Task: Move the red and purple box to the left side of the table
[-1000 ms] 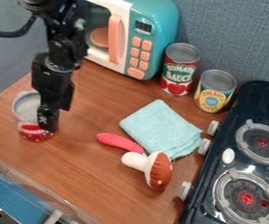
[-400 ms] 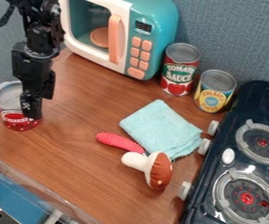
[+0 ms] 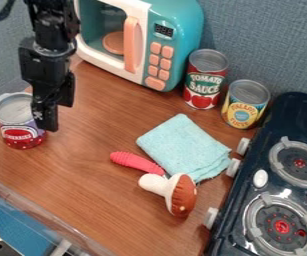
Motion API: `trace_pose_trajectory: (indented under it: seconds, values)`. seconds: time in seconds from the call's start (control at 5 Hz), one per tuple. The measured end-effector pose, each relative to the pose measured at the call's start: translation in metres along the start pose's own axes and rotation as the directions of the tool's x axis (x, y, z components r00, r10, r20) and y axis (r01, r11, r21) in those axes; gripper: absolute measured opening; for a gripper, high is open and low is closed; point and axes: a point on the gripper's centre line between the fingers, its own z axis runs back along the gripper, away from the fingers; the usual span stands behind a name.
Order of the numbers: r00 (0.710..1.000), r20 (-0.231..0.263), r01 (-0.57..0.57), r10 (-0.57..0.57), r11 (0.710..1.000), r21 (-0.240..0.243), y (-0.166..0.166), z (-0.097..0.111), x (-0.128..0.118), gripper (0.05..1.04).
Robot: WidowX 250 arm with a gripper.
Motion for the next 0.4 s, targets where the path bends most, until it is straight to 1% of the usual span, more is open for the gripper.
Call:
trace_pose_trajectory:
  seconds: [0.2,0.4]
  values:
    - [0.998,-0.049,0.041,-0.044,0.997,-0.064,0.0008,0.0169,-0.0118,1.0]
    - [0.998,-0.05,0.046,-0.049,0.997,-0.067,0.0005,0.0174,-0.0124,1.0]
